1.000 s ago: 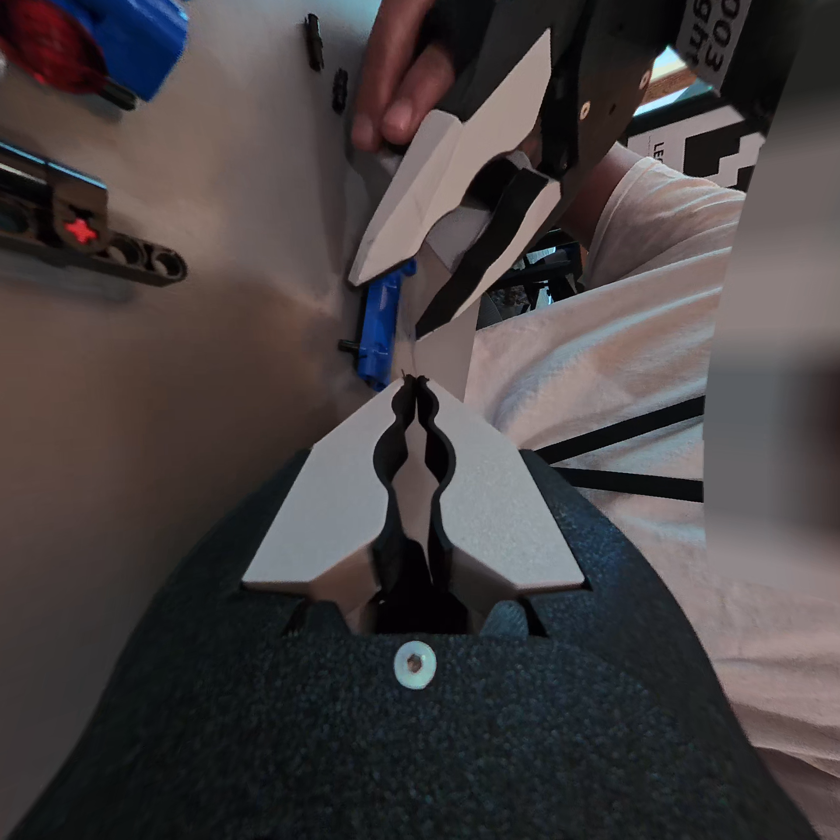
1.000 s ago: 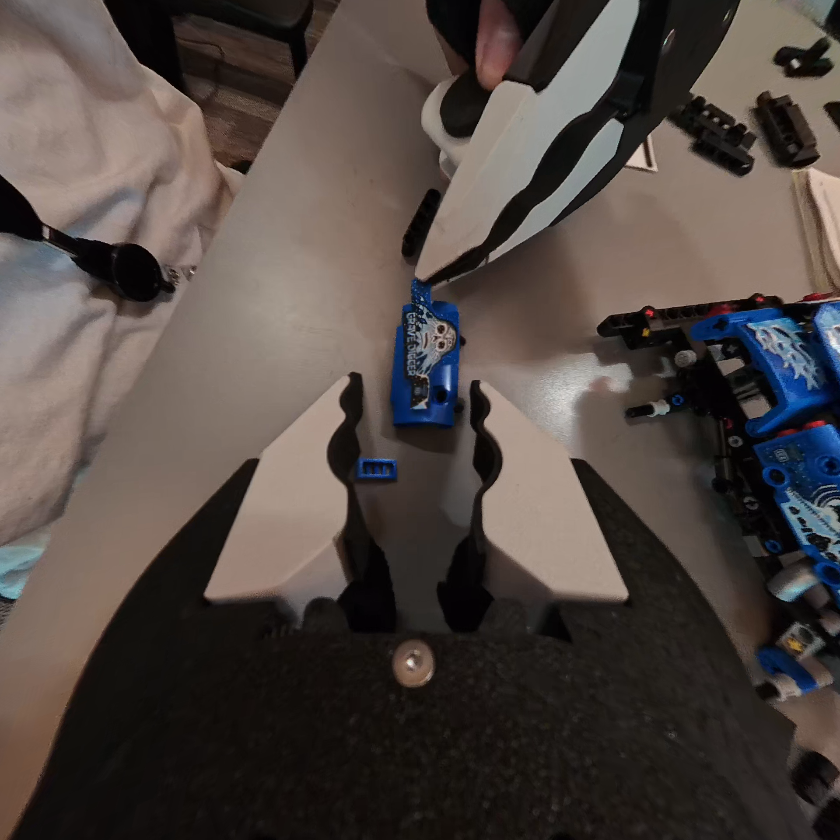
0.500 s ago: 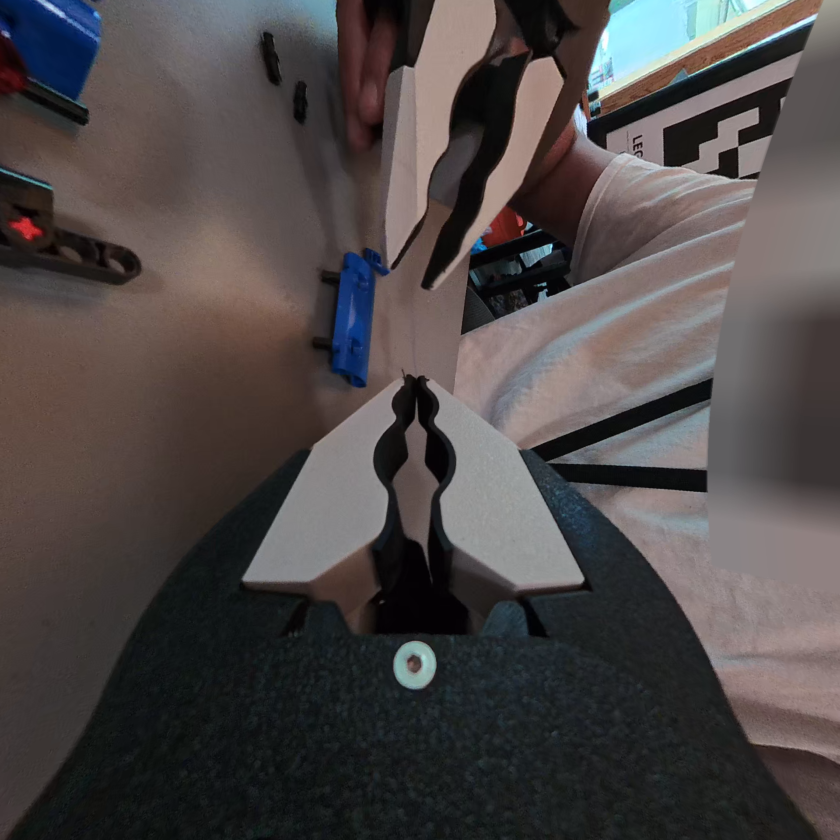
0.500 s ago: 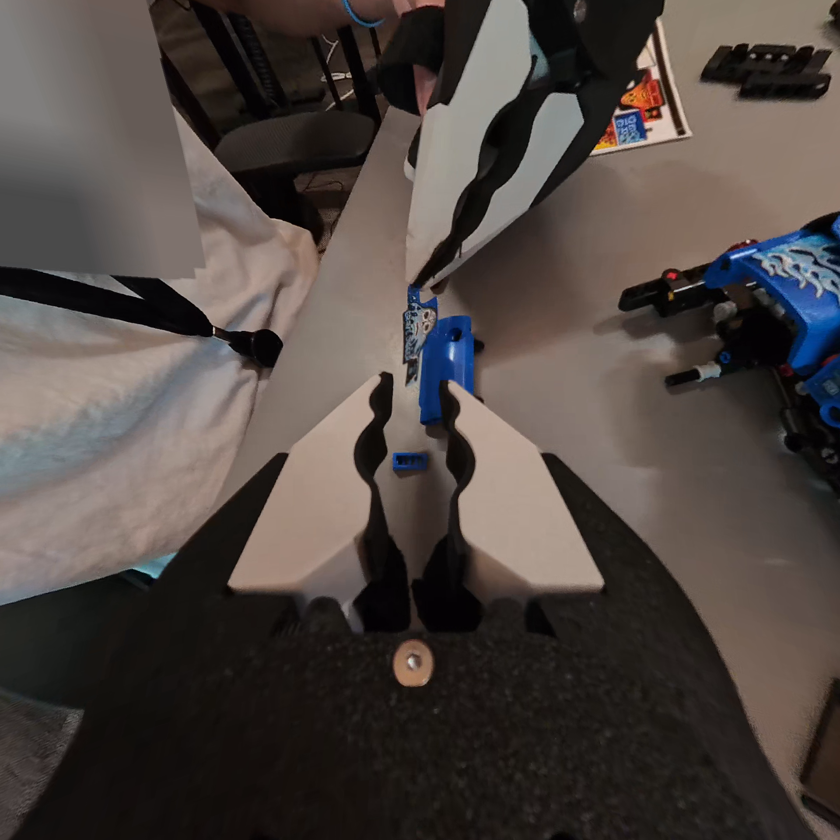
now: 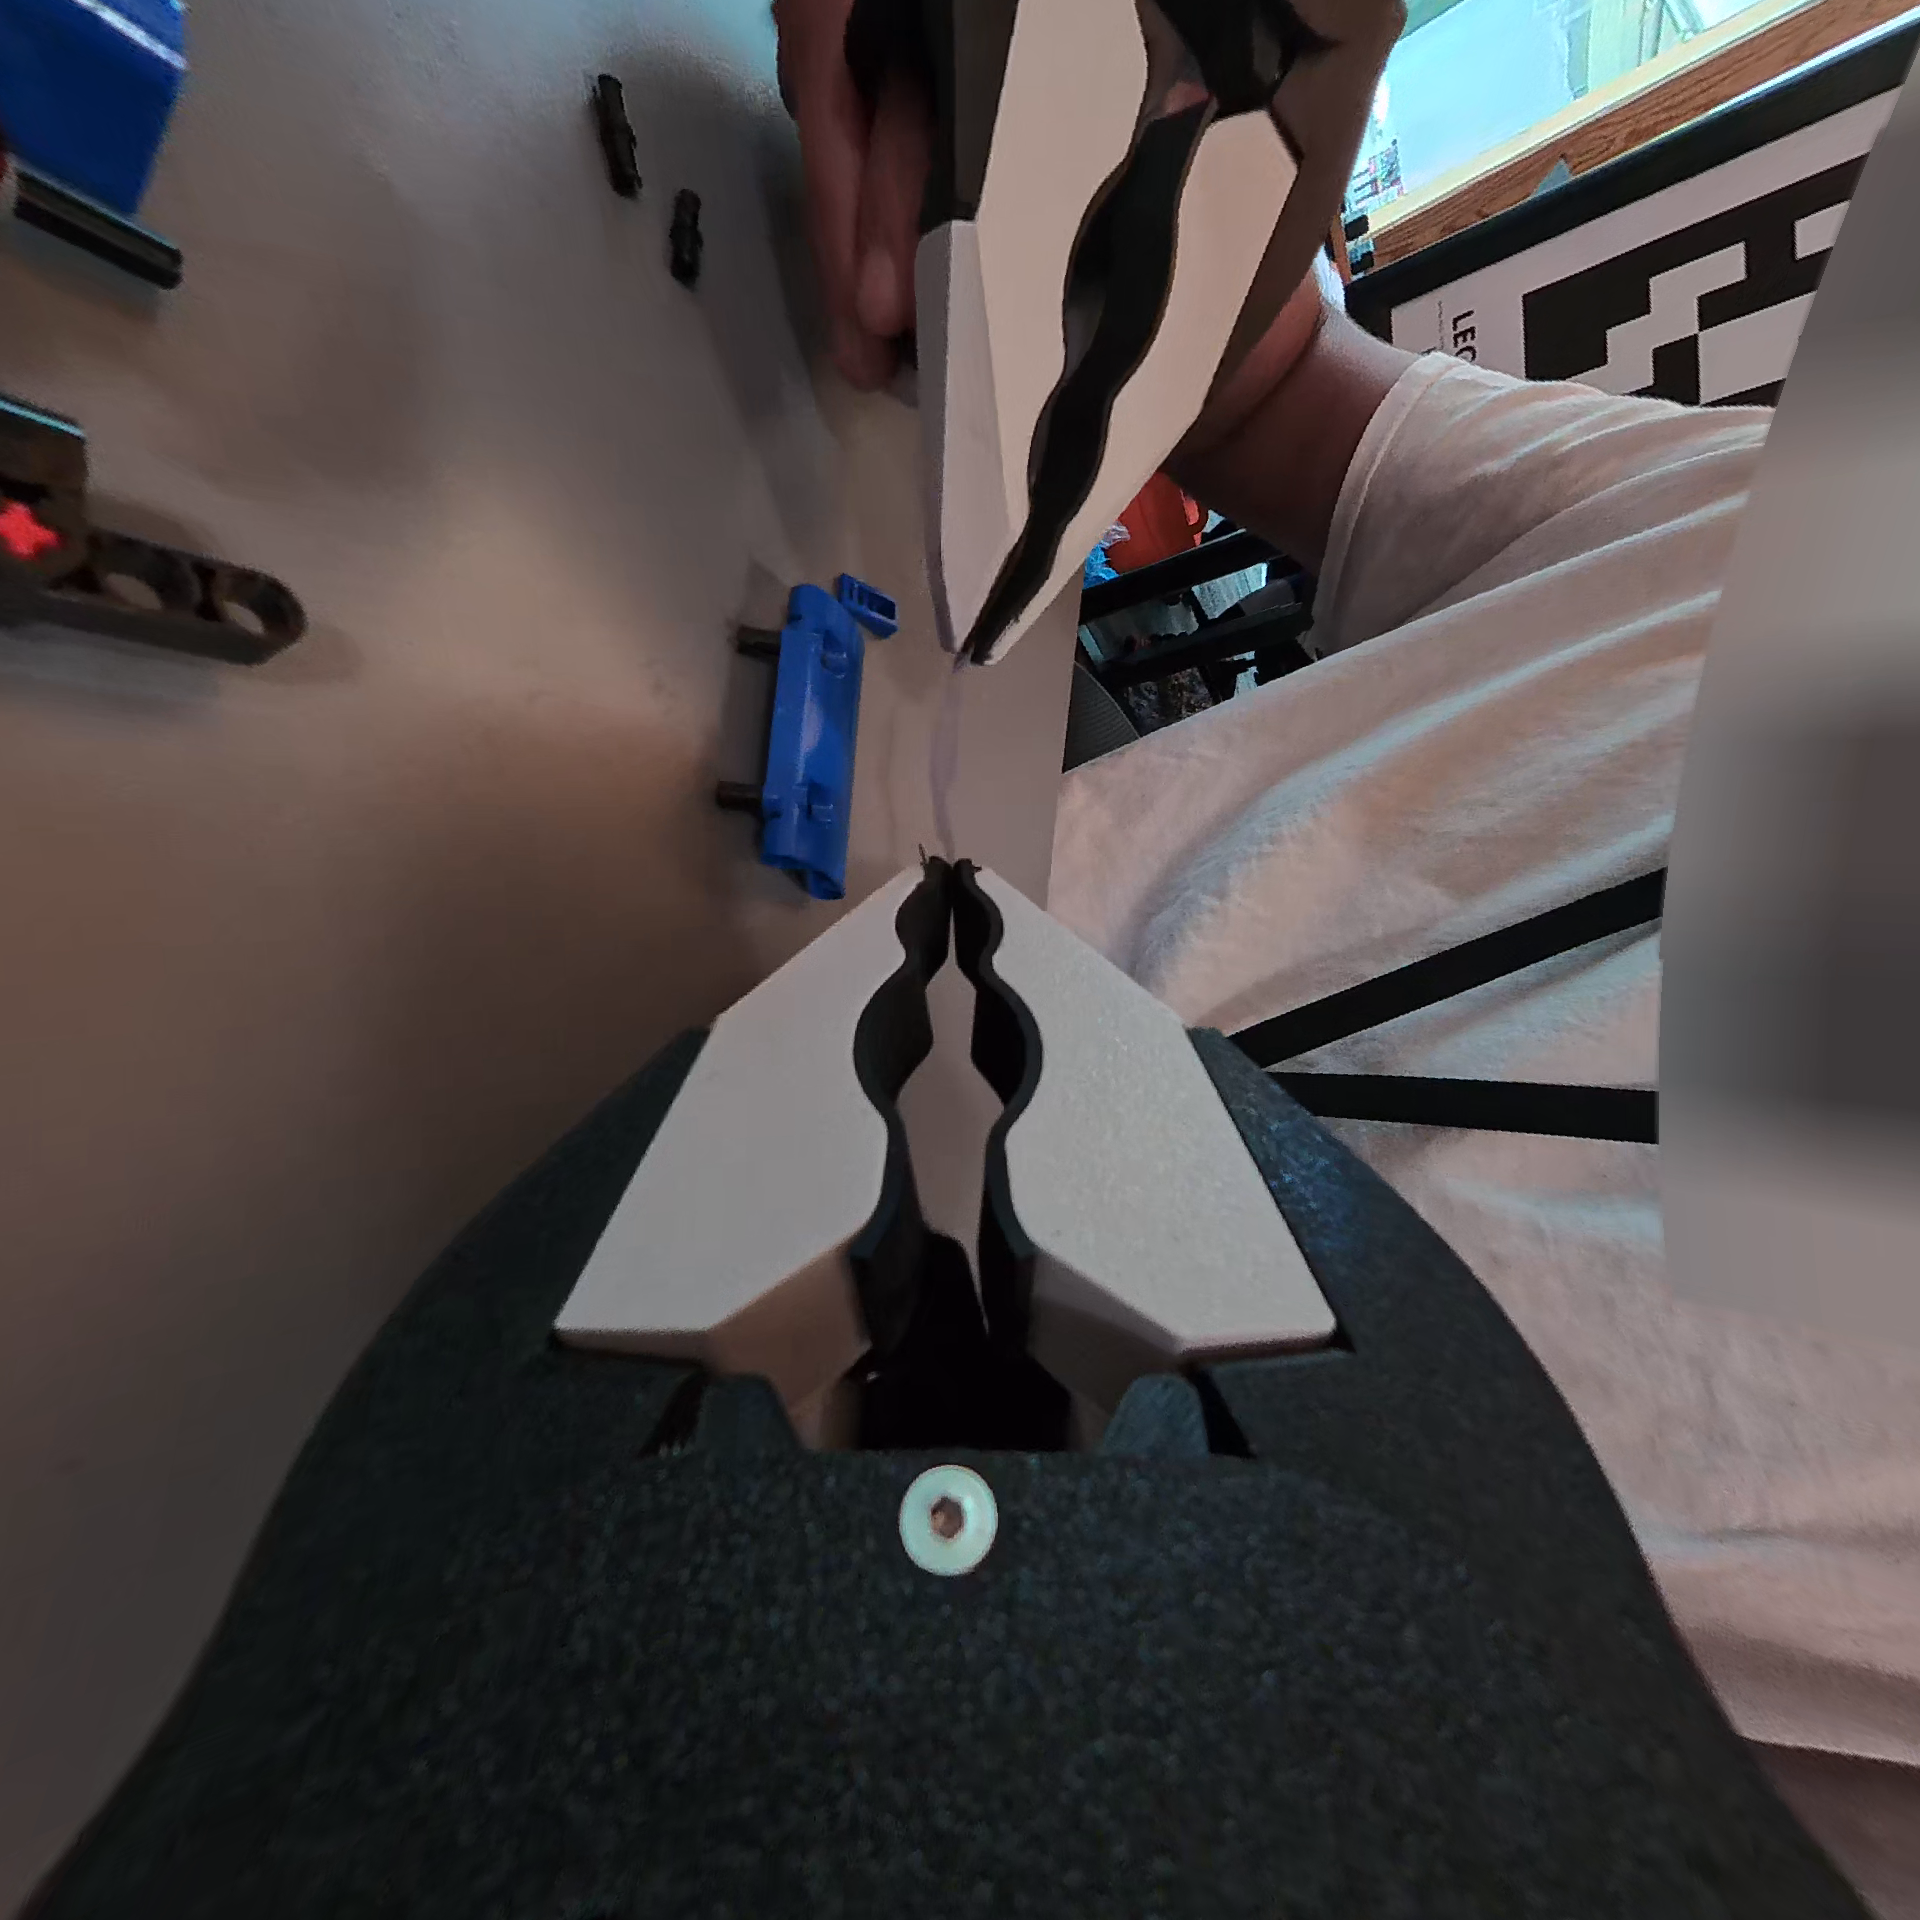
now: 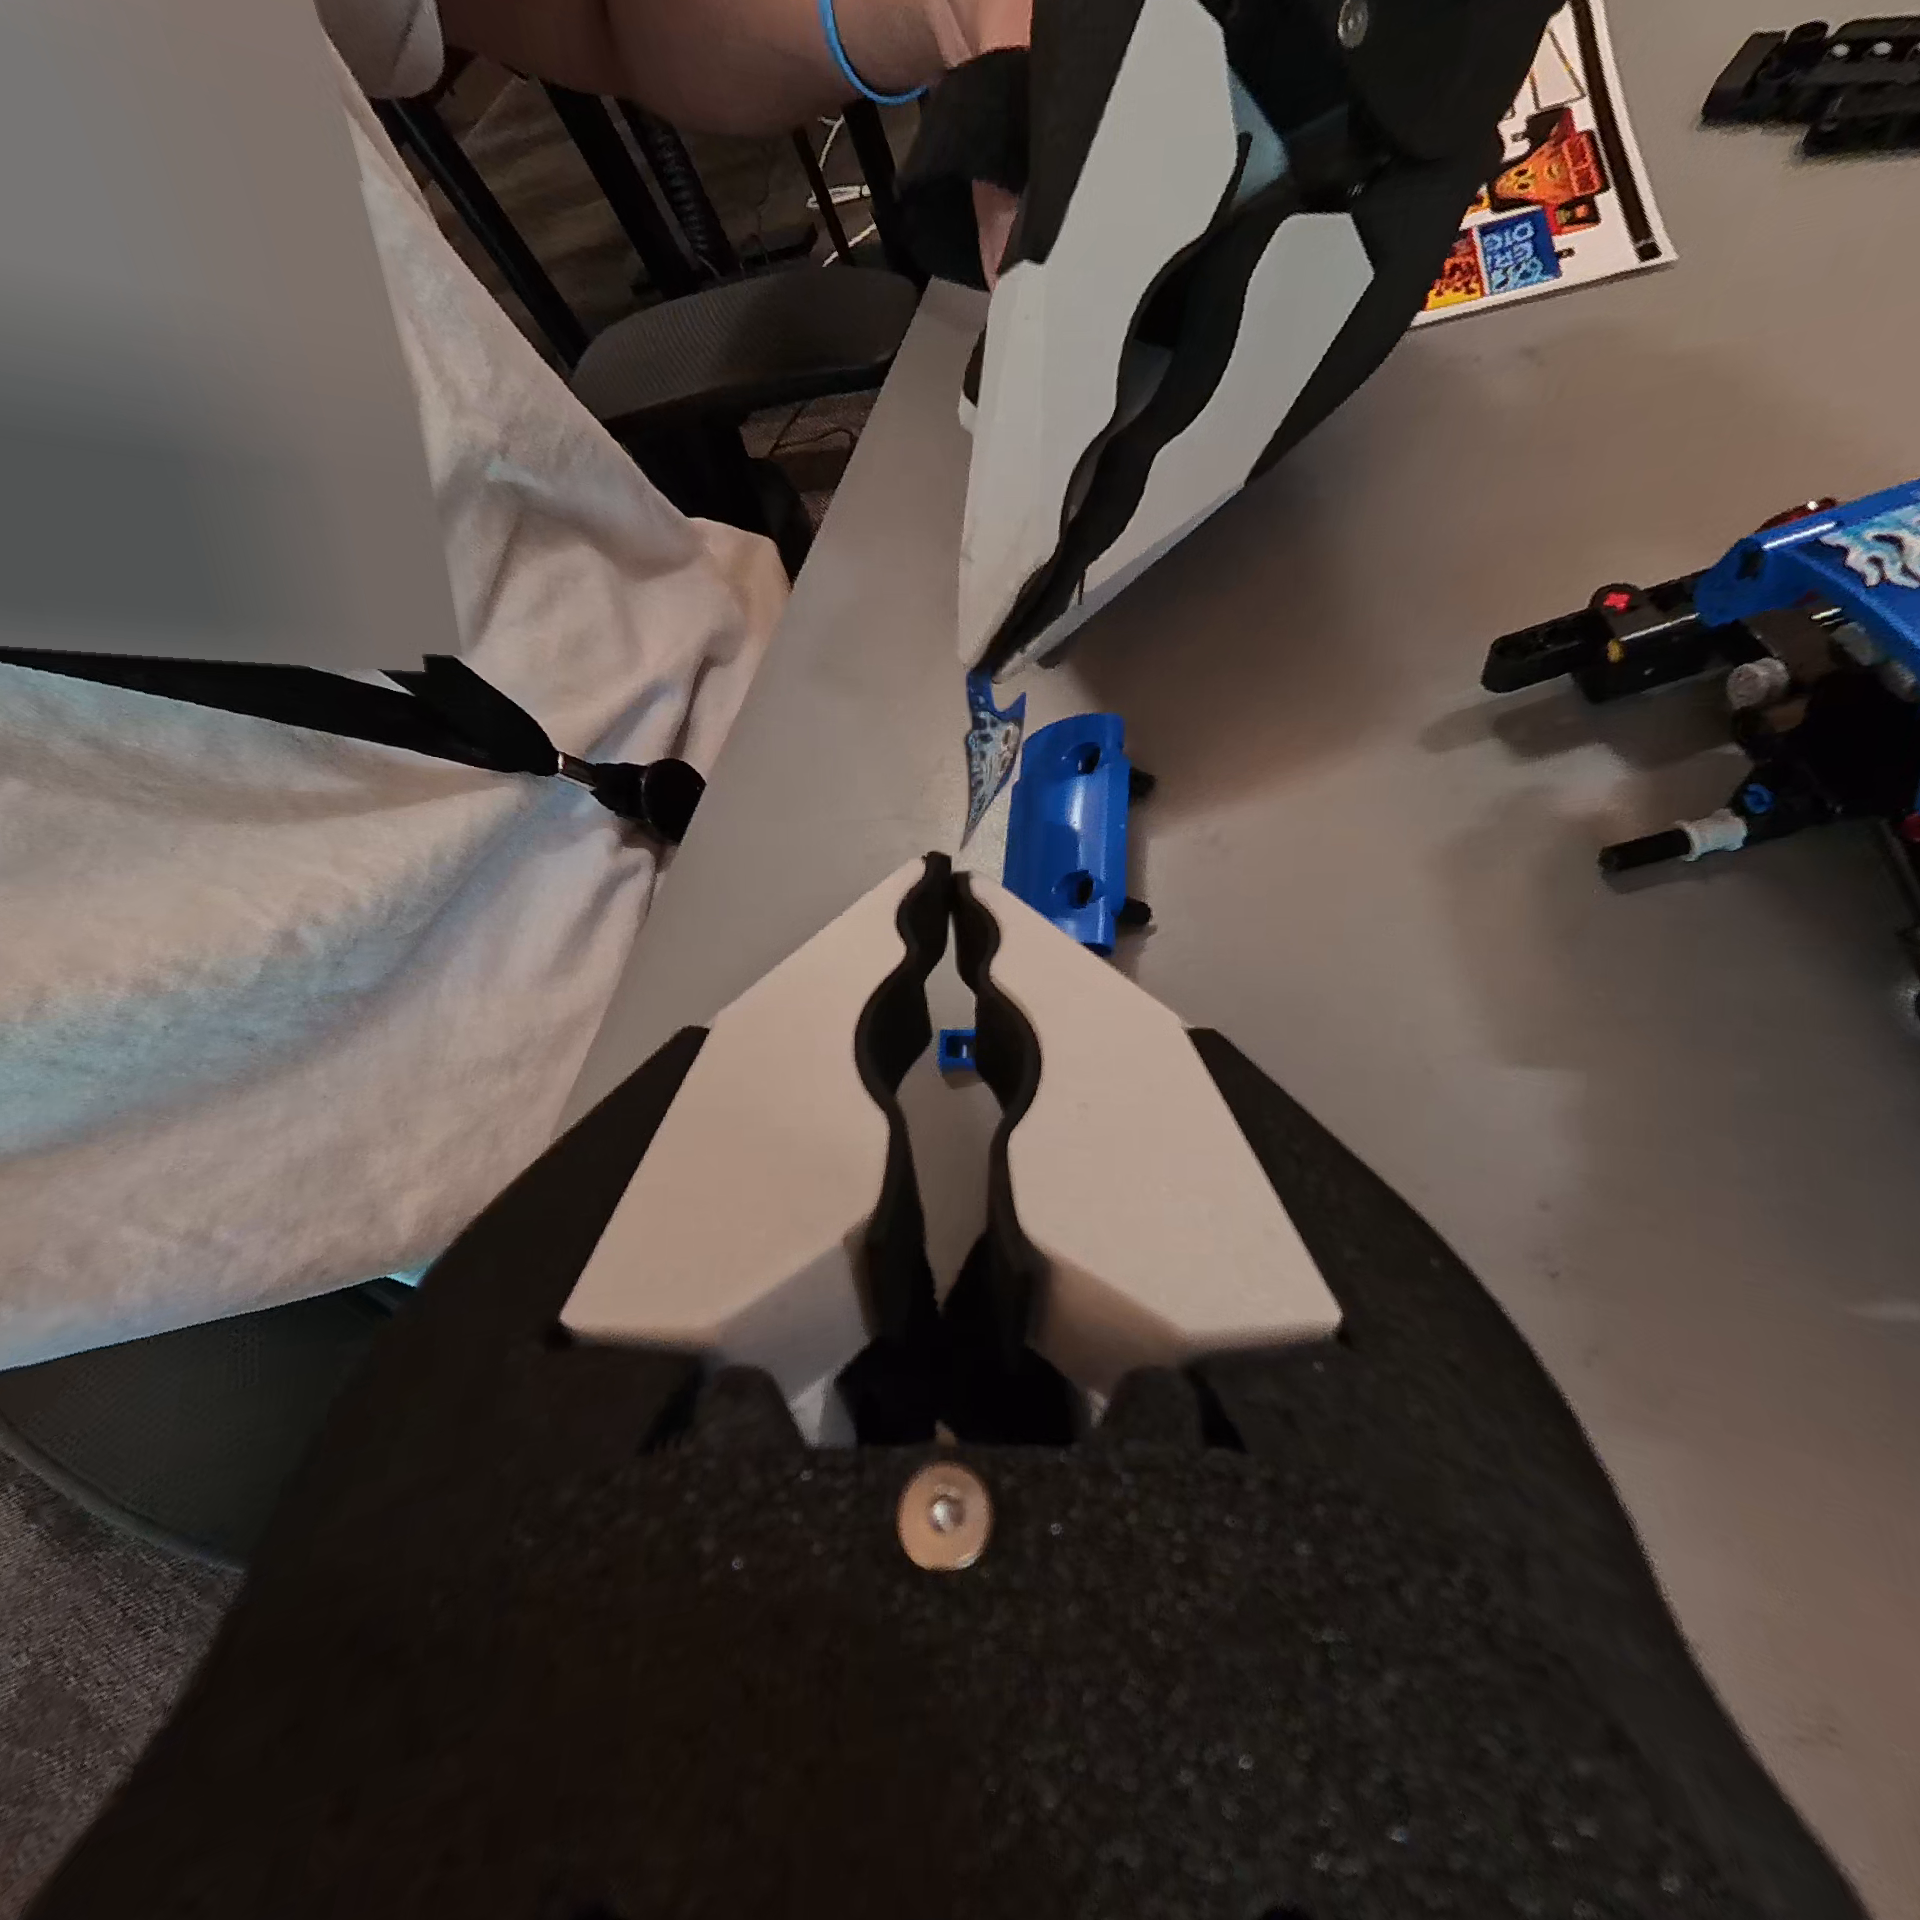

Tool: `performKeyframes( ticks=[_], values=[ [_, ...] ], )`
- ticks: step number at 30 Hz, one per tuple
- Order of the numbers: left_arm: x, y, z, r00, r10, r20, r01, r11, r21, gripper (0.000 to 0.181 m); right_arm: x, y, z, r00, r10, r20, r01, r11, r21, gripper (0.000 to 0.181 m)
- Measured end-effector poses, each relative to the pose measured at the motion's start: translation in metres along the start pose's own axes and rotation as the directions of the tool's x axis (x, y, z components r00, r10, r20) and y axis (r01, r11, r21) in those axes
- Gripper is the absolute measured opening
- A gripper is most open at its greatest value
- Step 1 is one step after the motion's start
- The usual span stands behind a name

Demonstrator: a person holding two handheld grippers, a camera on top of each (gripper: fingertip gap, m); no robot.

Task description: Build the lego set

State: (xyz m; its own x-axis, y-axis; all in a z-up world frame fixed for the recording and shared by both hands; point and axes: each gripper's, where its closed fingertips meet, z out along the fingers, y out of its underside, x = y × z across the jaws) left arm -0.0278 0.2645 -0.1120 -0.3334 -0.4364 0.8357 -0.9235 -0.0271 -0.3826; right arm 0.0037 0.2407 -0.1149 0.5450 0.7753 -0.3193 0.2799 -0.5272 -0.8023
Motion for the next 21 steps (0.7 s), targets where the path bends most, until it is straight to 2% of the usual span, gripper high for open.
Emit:
performKeyframes(
  ticks=[7,14,18,21],
  values=[
    [-0.007,0.001,0.002,0.996,0.017,0.088,-0.018,1.0,0.012,0.0,0.002,0.005,0.0,0.971,0.232,0.055,-0.232,0.973,-0.014,0.0],
    [-0.011,0.003,0.004,0.994,-0.009,0.105,0.007,1.0,0.025,0.0,0.006,0.012,0.004,0.951,0.301,0.063,-0.3,0.953,-0.036,0.0],
    [-0.011,-0.001,-0.001,0.972,0.109,0.208,-0.119,0.992,0.035,0.0,0.005,0.008,0.002,0.954,0.292,0.072,-0.291,0.956,-0.015,0.0],
    [-0.004,-0.006,-0.005,0.937,0.228,0.266,-0.256,0.964,0.077,0.015,0.002,0.003,0.001,0.958,0.274,0.087,-0.276,0.961,0.006,0.0]
  ],
)
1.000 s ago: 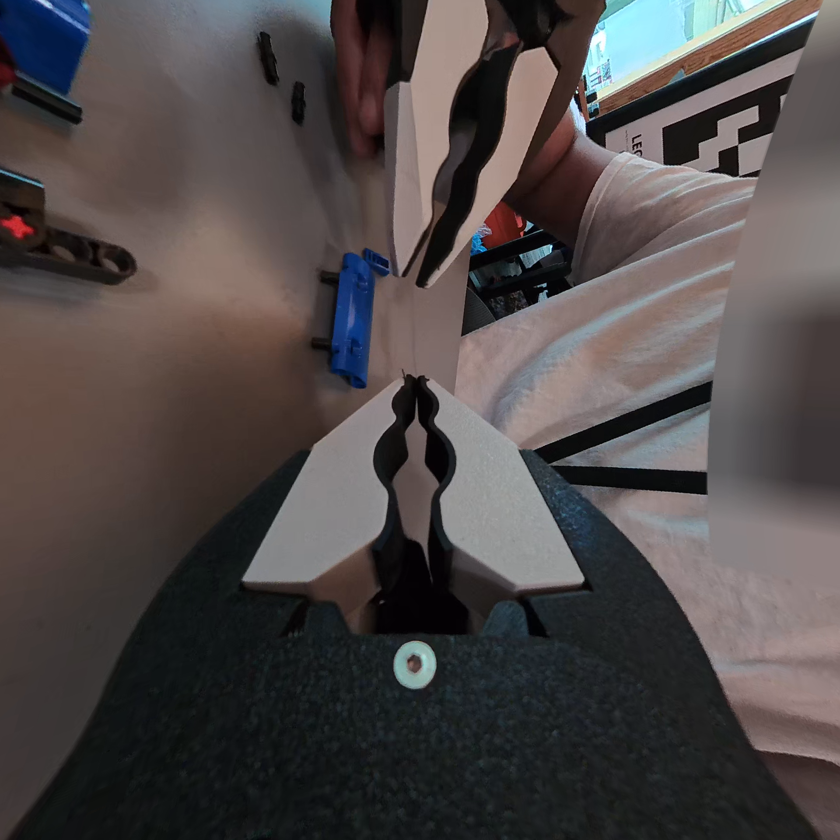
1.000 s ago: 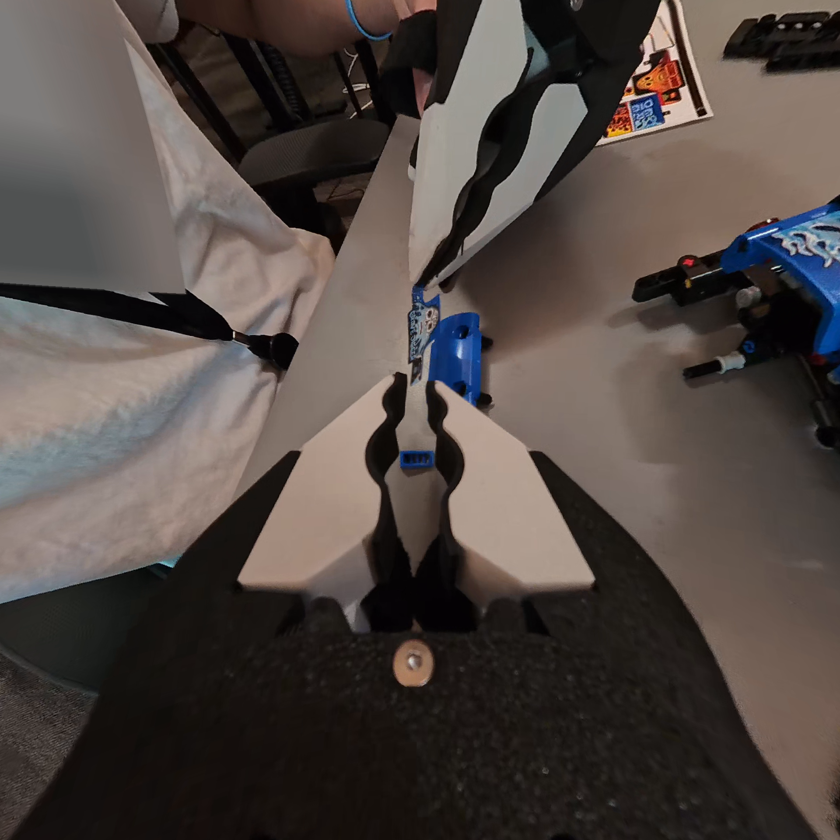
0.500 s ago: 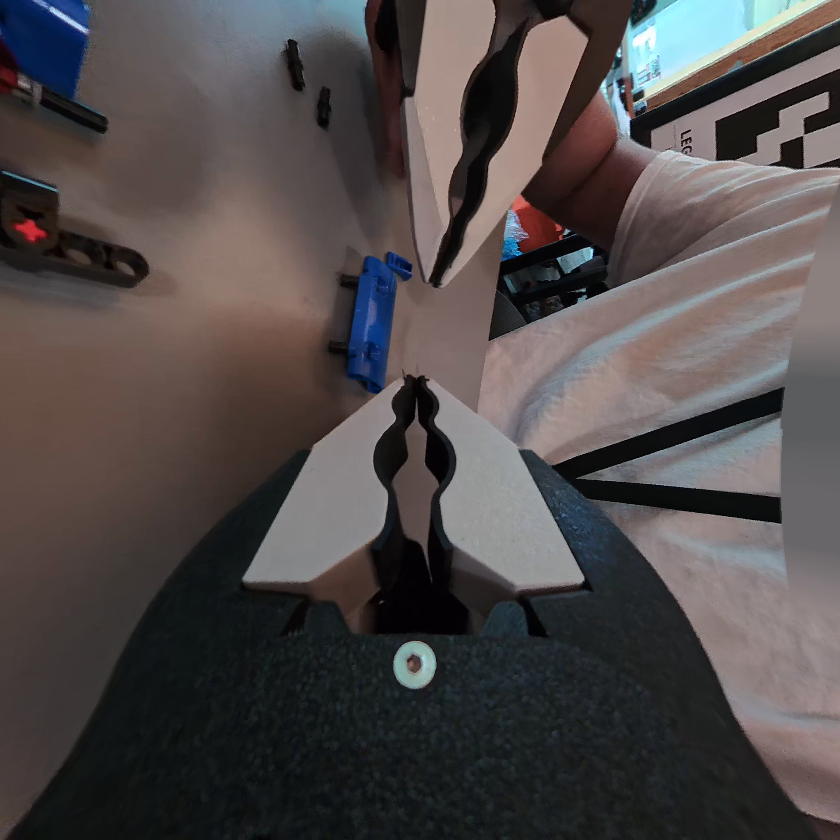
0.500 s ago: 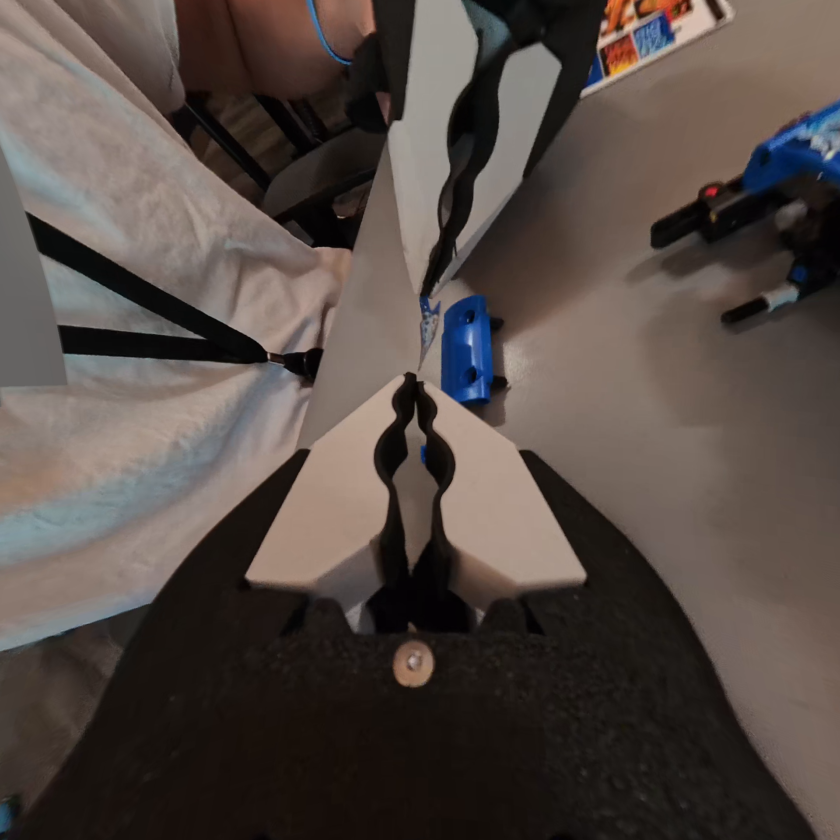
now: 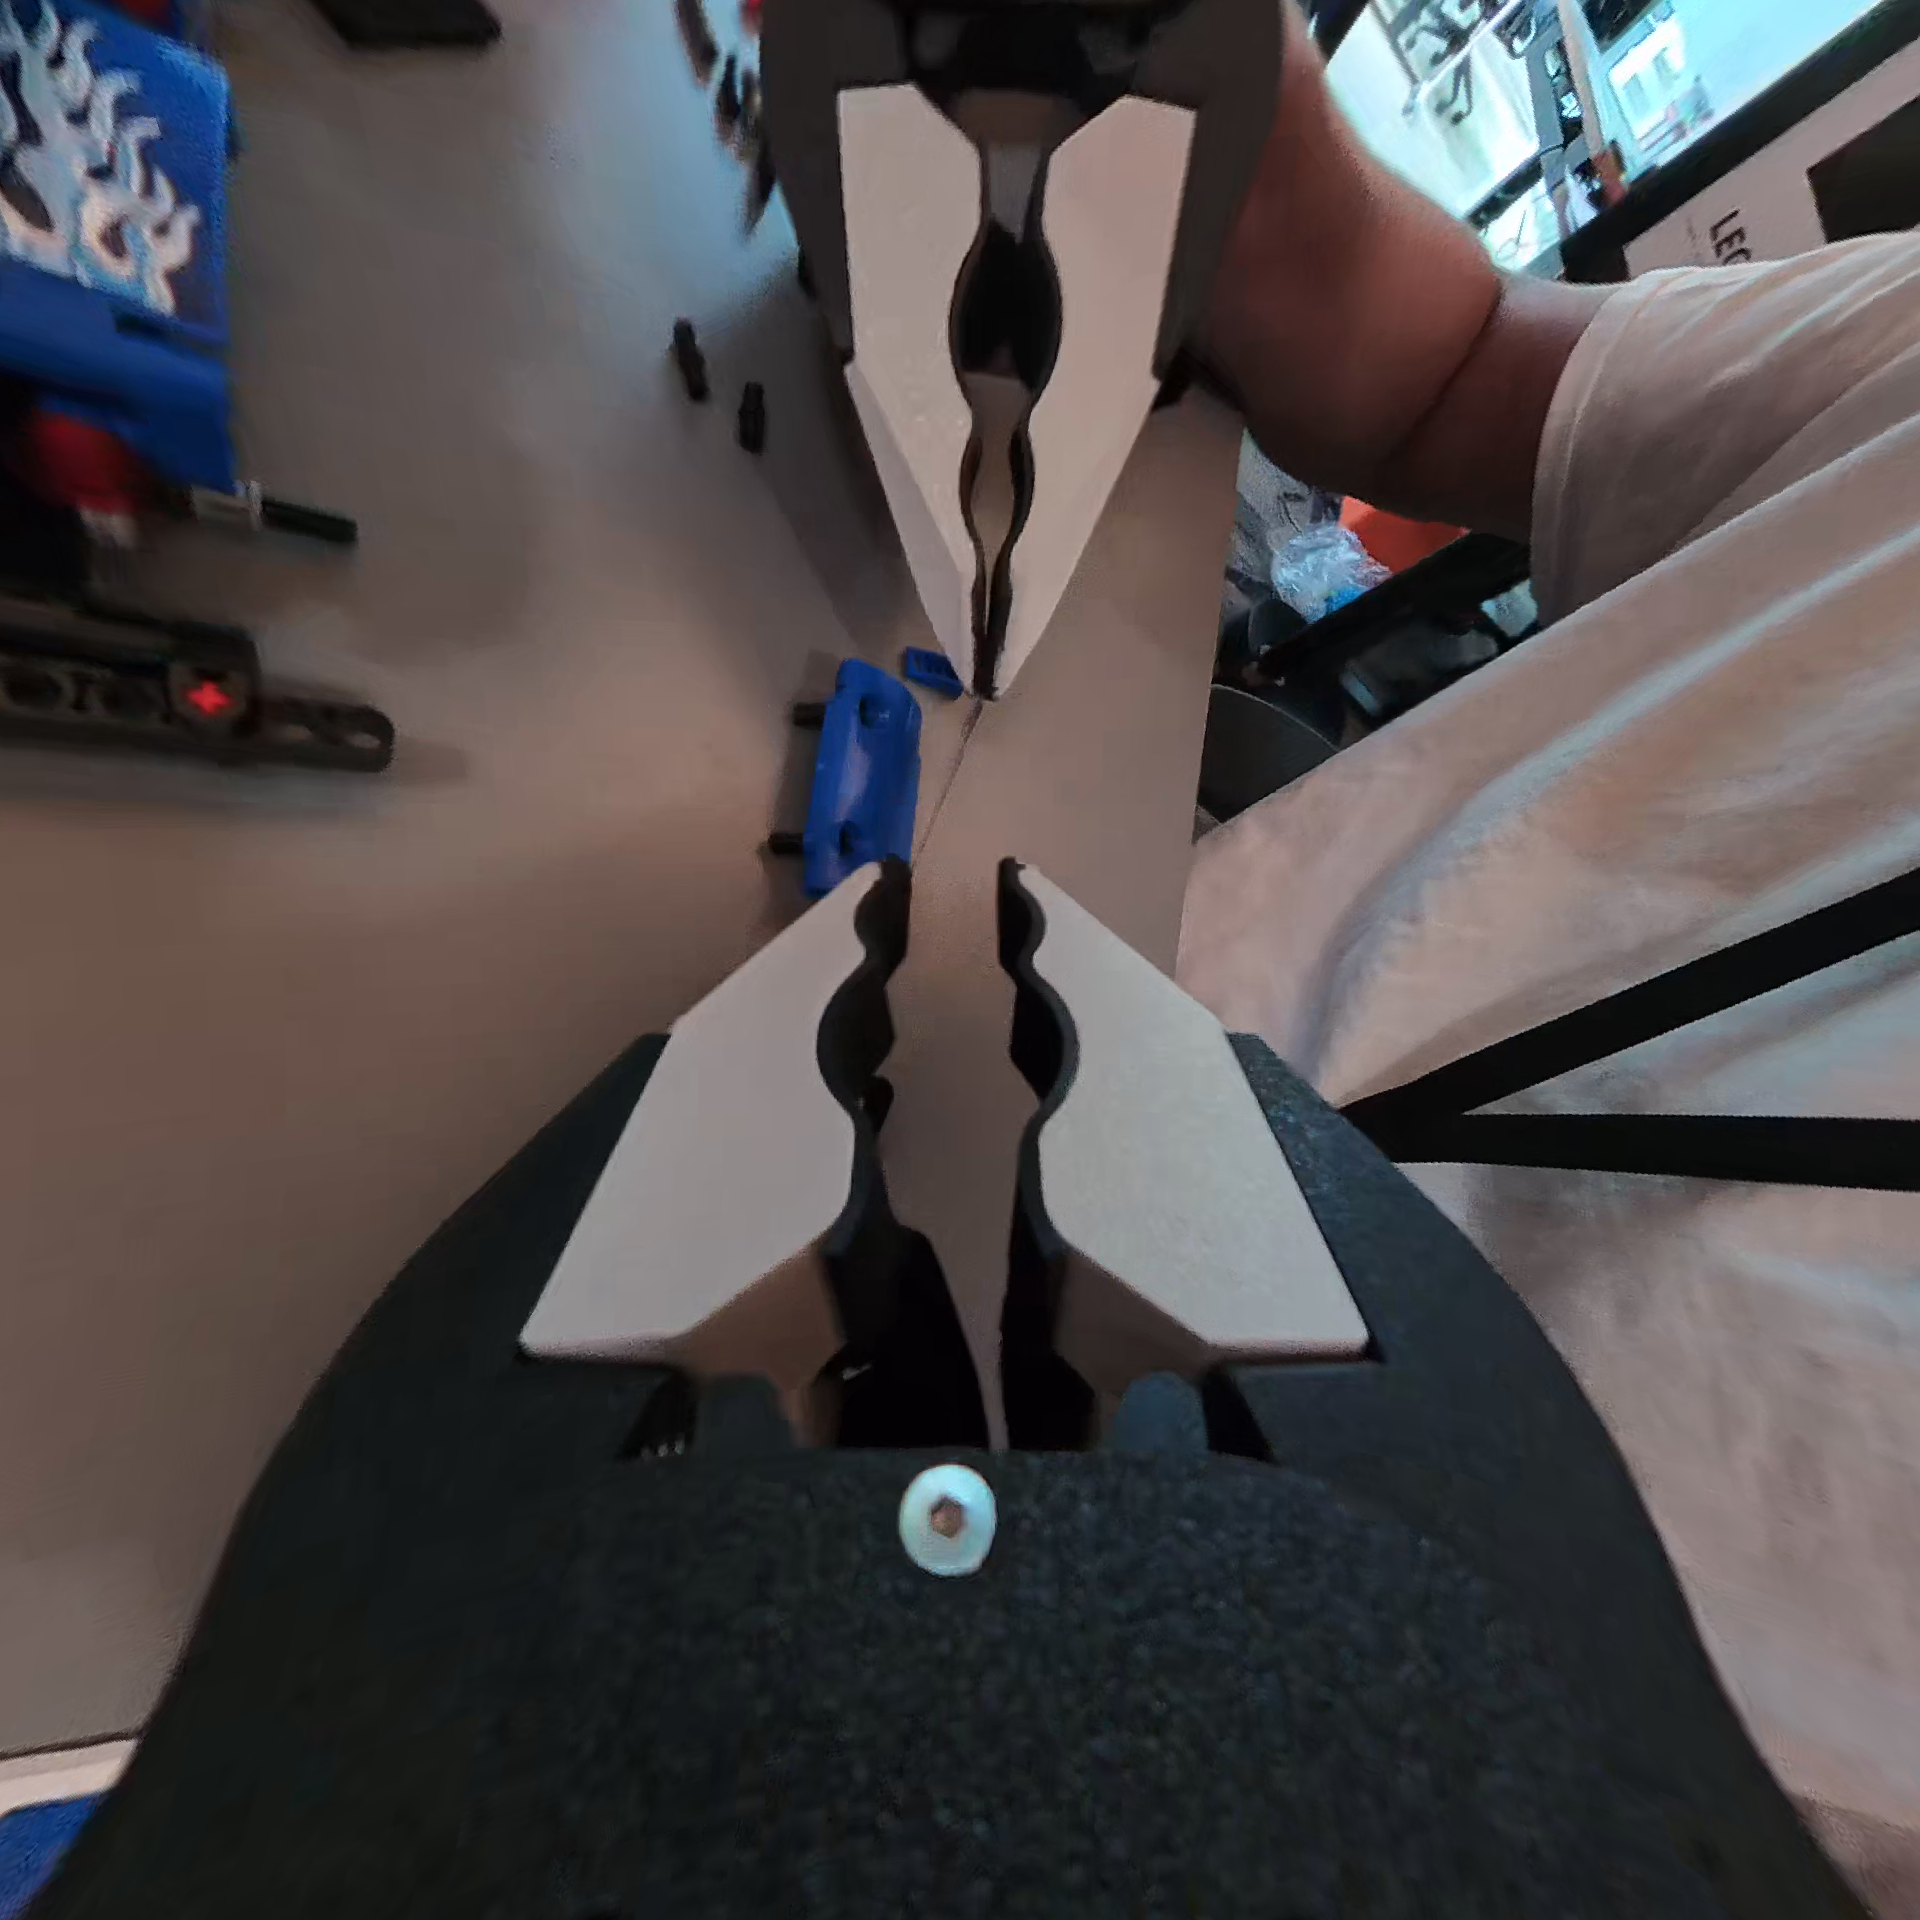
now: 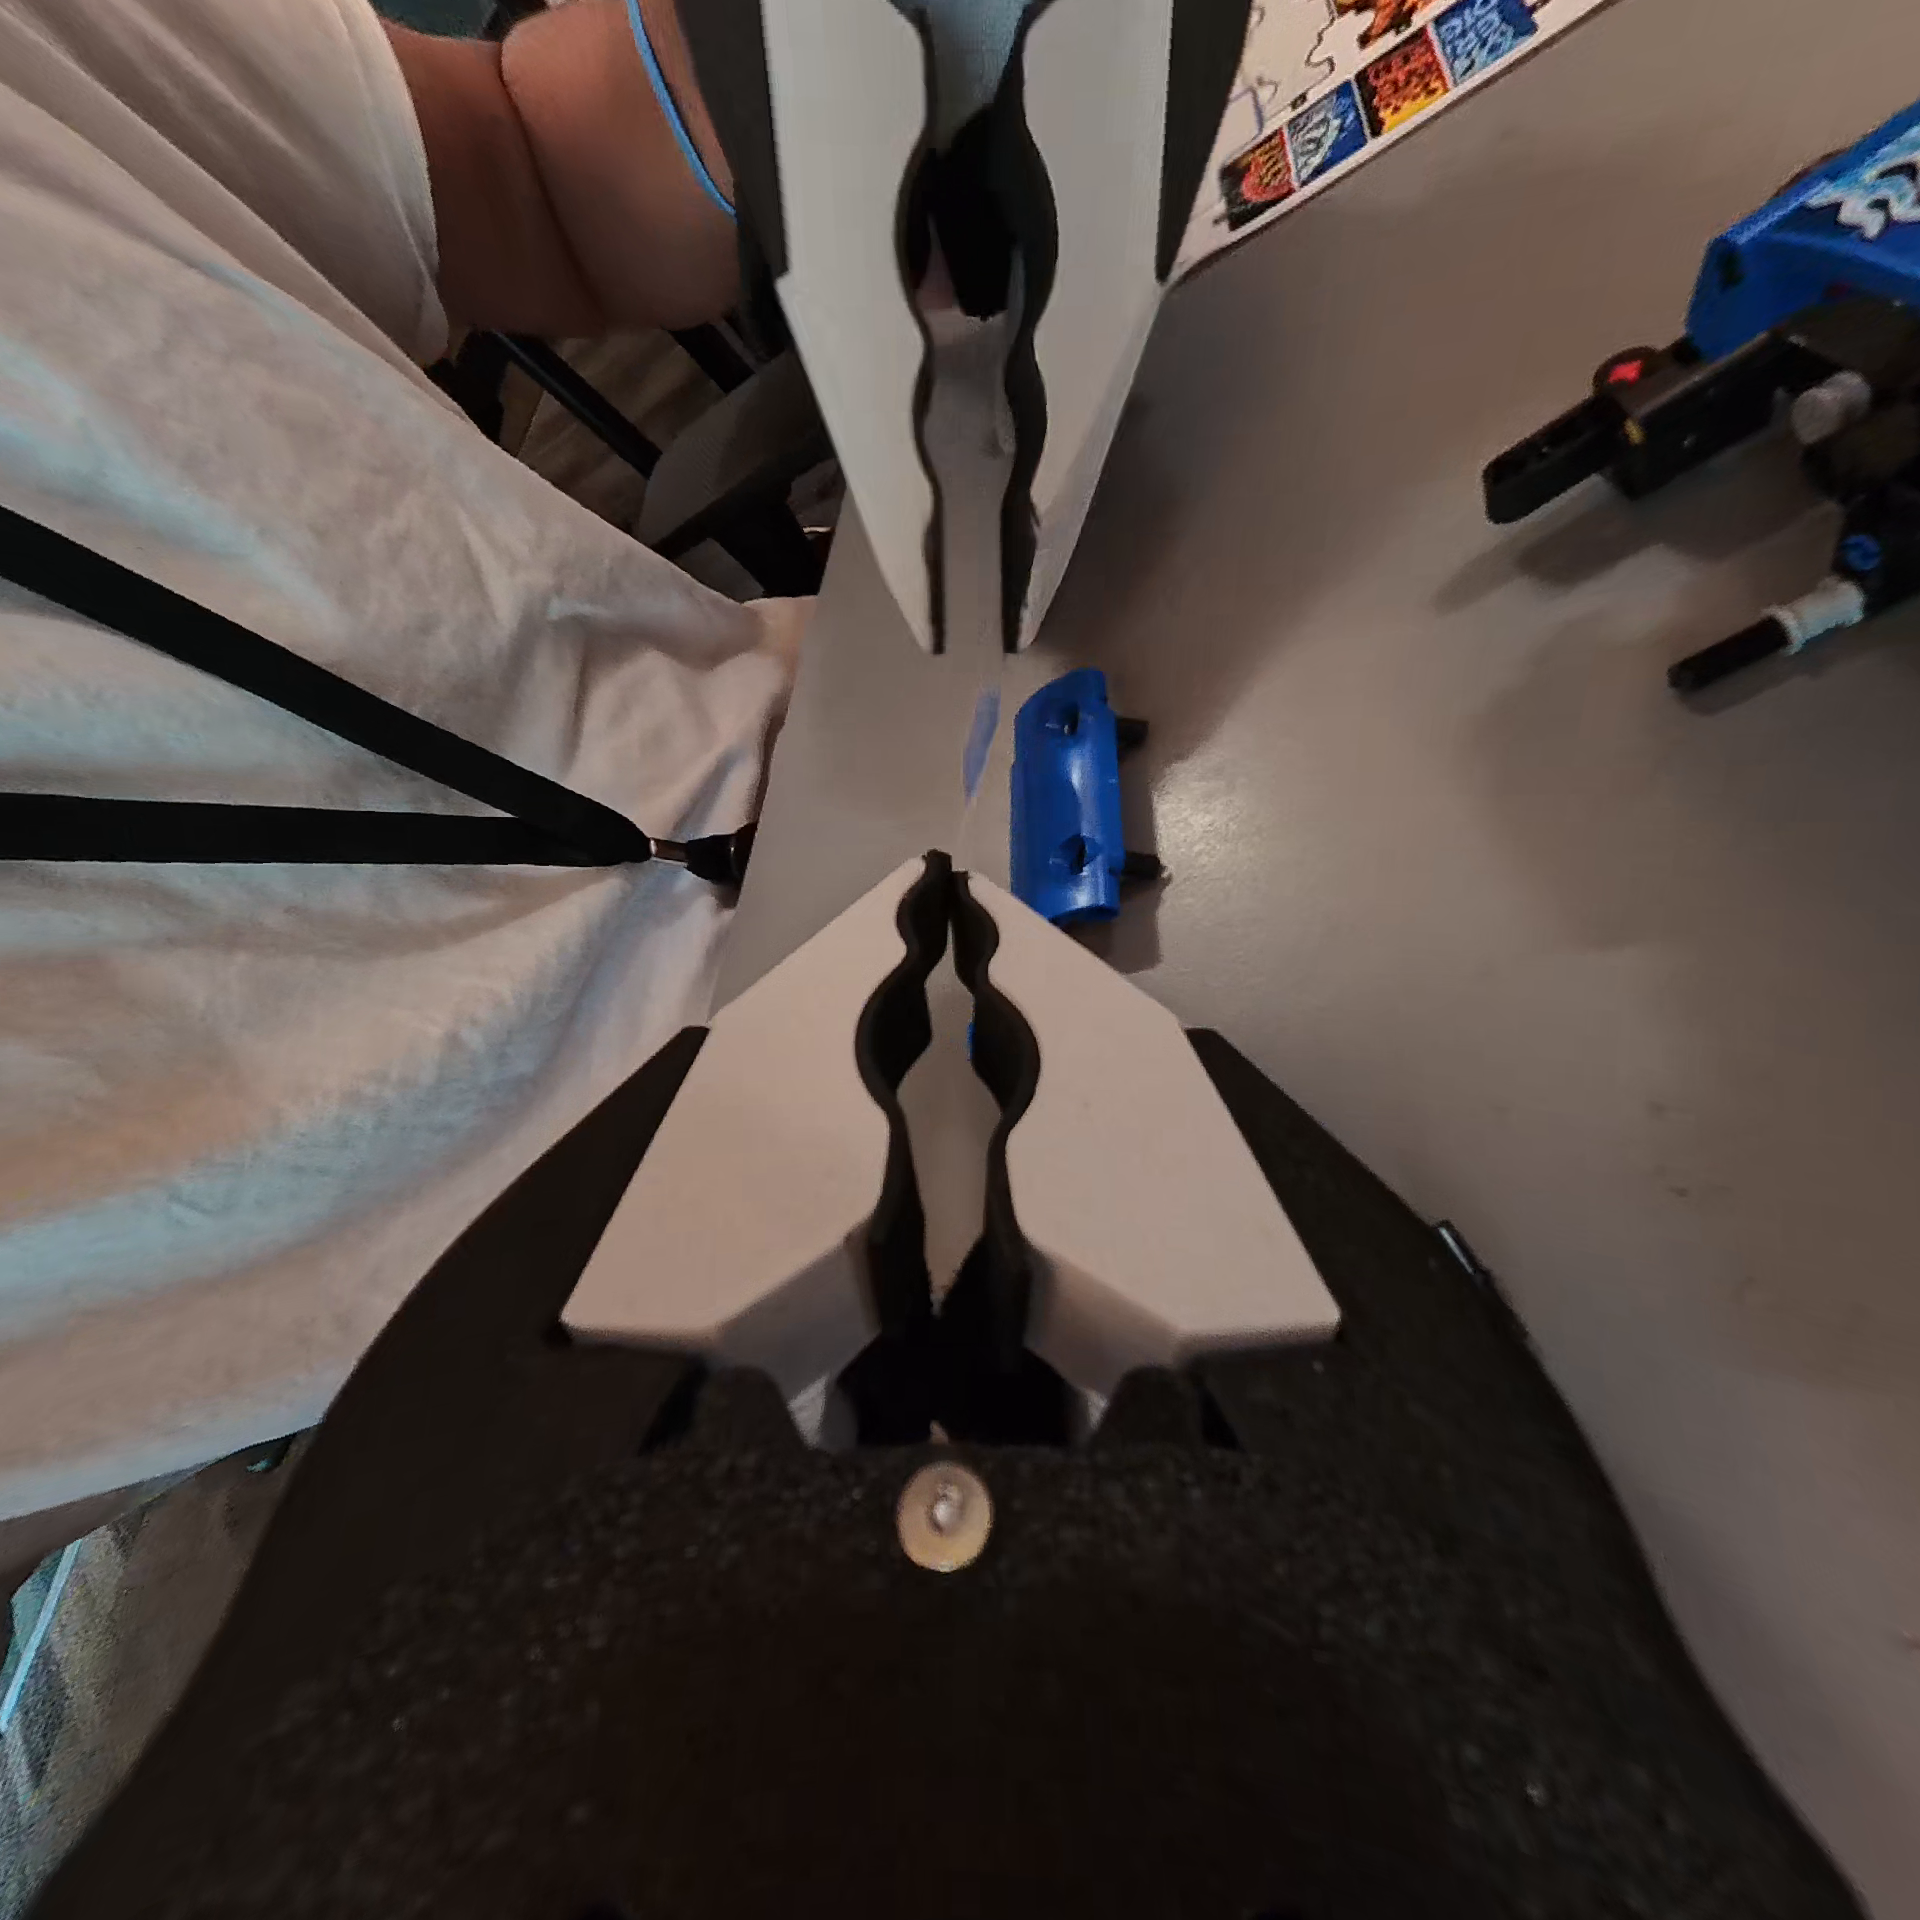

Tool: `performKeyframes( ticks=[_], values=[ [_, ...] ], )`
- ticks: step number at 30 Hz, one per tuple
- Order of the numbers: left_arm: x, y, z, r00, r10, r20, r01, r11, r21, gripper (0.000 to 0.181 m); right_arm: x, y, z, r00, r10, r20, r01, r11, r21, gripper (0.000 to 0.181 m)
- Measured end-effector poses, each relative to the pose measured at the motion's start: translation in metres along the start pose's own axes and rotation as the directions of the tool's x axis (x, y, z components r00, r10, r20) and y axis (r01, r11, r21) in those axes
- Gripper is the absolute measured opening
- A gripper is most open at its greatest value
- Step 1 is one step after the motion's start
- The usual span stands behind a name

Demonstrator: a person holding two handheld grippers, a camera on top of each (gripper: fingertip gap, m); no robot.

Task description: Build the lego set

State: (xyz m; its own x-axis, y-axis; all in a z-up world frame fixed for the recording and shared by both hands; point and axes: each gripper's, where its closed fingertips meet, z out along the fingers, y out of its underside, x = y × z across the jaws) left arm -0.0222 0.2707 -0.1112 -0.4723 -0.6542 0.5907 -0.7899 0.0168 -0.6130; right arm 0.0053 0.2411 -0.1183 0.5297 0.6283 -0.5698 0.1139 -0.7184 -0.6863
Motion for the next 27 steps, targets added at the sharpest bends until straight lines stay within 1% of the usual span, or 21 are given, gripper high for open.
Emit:
performKeyframes(
  ticks=[2,3,5,7,9,11,15,18,22,24,26,27],
  values=[
    [0.005,-0.003,-0.003,0.996,0.085,0.02,-0.086,0.995,0.059,0.029,-0.002,-0.001,0.0,1.0,0.002,0.017,-0.002,1.0,0.005,0.0],
    [0.006,-0.003,-0.003,0.99,0.133,0.048,-0.137,0.987,0.08,0.033,-0.003,-0.001,0.0,1.0,0.006,0.02,-0.006,1.0,0.007,0.0],
    [-0.001,-0.002,-0.006,0.963,0.221,0.156,-0.238,0.967,0.095,0.049,-0.007,-0.001,0.0,0.999,0.012,0.053,-0.012,1.0,0.011,0.0],
    [-0.005,0.002,-0.009,0.935,0.276,0.22,-0.3,0.951,0.081,0.058,-0.012,-0.005,0.0,0.997,-0.015,0.072,0.013,0.999,0.031,0.0],
    [-0.007,0.007,-0.009,0.894,0.356,0.271,-0.382,0.923,0.05,0.059,-0.013,-0.003,0.0,0.997,-0.014,0.074,0.012,1.0,0.021,0.0],
    [-0.008,0.011,-0.007,0.844,0.449,0.295,-0.469,0.883,-0.002,0.062,-0.012,-0.001,-0.002,0.997,0.007,0.08,-0.009,1.0,0.016,0.0],
    [-0.022,0.014,-0.001,0.721,0.609,0.331,-0.595,0.789,-0.153,0.057,-0.011,0.005,-0.005,0.986,0.102,0.131,-0.1,0.995,-0.02,0.0],
    [-0.026,0.015,0.005,0.666,0.683,0.3,-0.65,0.729,-0.217,0.053,-0.012,0.007,-0.005,0.98,0.137,0.141,-0.133,0.99,-0.038,0.0],
    [-0.023,0.013,0.013,0.656,0.716,0.237,-0.682,0.698,-0.218,0.047,-0.01,0.011,-0.002,0.98,0.155,0.123,-0.147,0.987,-0.068,0.0],
    [-0.024,0.011,0.016,0.666,0.711,0.226,-0.679,0.703,-0.212,0.044,-0.01,0.012,-0.001,0.981,0.153,0.116,-0.145,0.987,-0.074,0.0],
    [-0.024,0.012,0.017,0.686,0.696,0.212,-0.665,0.718,-0.206,0.03,-0.009,0.012,0.0,0.983,0.15,0.106,-0.142,0.987,-0.076,0.0],
    [-0.025,0.011,0.018,0.692,0.691,0.209,-0.662,0.723,-0.2,0.027,-0.008,0.013,0.001,0.984,0.147,0.098,-0.14,0.987,-0.078,0.0]
  ],
)
